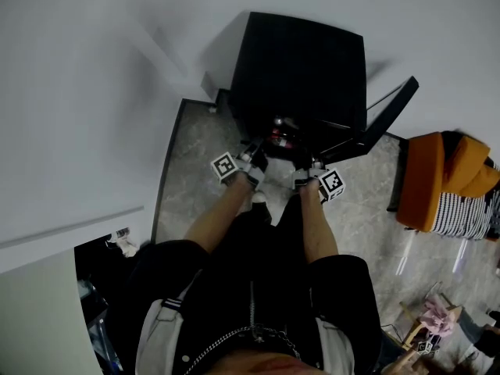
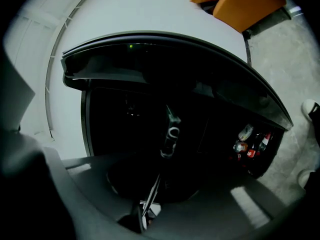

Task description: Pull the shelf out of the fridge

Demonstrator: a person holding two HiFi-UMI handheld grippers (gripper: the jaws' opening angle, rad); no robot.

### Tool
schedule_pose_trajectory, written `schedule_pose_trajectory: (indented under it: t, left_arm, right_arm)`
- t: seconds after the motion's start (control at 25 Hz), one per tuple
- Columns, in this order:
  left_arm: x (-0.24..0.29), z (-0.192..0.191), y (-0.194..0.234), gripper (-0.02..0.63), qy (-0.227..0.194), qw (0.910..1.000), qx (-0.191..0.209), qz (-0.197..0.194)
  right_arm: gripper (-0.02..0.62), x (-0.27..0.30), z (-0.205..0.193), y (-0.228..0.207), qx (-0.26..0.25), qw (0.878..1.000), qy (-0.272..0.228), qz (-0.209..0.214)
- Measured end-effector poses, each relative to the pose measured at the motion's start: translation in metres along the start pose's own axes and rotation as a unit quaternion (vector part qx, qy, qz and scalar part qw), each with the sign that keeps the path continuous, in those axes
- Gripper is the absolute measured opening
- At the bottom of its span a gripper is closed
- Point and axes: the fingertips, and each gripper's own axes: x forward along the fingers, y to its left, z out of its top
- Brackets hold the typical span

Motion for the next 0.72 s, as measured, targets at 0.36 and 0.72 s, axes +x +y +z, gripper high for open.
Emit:
schedule_pose_trajectory:
  t: [0.36,0.72]
  left_arm:
    - [-0.022,-0.009,-0.008,0.028,-0.003,1.0000,-0.001,-0.008]
    - [-0.051,-0.027,-0.012,0.028,-0.010,0.9998,0.000,-0.017]
  right_arm:
    - [0.032,-0.022,-0.010,0.005,-0.010,1.000,-0.003,0.006]
    - [0.032,-0.054,-0.022,0.007,-0.009,1.000,-0.001,0.006]
